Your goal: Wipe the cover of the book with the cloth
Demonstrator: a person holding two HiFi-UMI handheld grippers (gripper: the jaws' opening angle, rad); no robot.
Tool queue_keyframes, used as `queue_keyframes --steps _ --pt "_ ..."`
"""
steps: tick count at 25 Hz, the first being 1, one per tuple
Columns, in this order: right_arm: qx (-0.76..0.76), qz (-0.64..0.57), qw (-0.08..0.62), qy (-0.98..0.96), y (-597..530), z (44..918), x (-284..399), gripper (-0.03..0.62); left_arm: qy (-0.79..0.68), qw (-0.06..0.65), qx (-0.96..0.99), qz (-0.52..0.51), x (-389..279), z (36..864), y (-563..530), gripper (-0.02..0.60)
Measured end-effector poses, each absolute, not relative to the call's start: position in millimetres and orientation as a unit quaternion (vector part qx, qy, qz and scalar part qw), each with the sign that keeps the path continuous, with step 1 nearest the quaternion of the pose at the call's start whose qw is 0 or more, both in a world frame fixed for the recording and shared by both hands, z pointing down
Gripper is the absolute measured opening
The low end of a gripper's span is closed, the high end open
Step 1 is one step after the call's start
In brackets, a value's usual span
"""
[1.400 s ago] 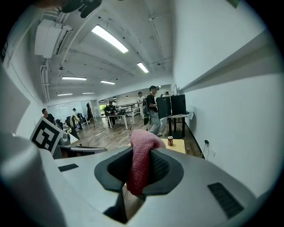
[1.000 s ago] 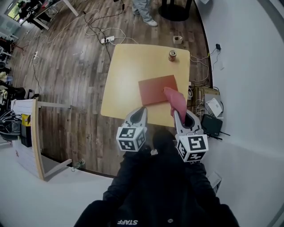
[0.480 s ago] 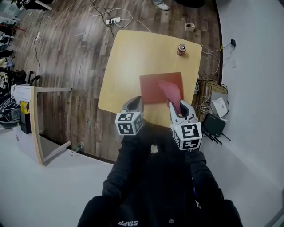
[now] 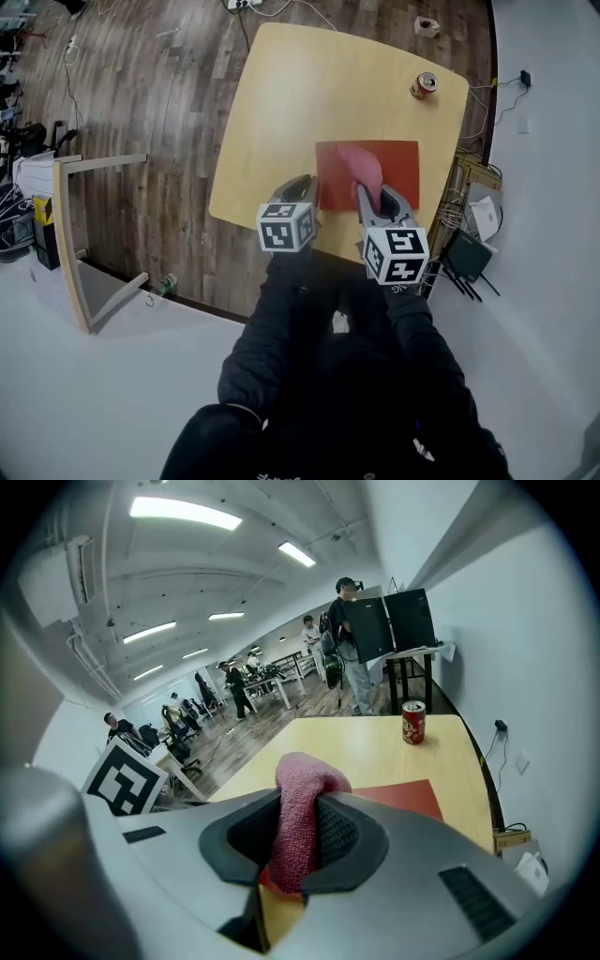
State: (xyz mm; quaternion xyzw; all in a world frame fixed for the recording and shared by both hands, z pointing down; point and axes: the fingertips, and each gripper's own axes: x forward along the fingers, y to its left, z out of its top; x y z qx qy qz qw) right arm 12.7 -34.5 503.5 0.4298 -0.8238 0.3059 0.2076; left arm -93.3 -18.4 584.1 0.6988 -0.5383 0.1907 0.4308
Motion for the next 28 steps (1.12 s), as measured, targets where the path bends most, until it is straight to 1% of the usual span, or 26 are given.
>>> queue_keyframes --steps 7,8,10,11,16,22,28 --pt "0.439 0.313 0.221 -0.813 -63.3 542.6 -23.1 0.077 -0.513 0.454 0.705 0.185 -99.7 611.0 -31.8 0.038" --pt "0.441 0.315 0.222 -0.811 -65.9 546.9 -26.0 0.077 -0.509 0.456 0.707 0.184 -98.8 613.2 -33.1 0.045" --pt "0.444 0.320 0.225 -0.806 -70.5 554.6 -30.6 0.077 -0.497 0.463 0.711 0.181 -96.0 617.7 -35.2 0.100" --pt "0.446 0.321 0.226 -0.804 -72.1 558.1 -33.0 0.077 -0.493 0.466 0.712 0.182 -95.2 620.3 -36.0 0.105" --pt "0.446 0.330 0.233 -0.799 -75.9 576.7 -46.5 0.077 -0.473 0.483 0.711 0.192 -94.3 636.6 -35.8 0.101" --pt "0.440 0.347 0.252 -0.789 -73.5 599.7 -59.6 0.077 -0.447 0.497 0.719 0.187 -88.8 638.5 -36.6 0.071" --pt "0.430 0.360 0.266 -0.784 -58.7 610.1 -60.9 0.077 -0.441 0.501 0.722 0.183 -88.2 638.9 -36.3 0.069"
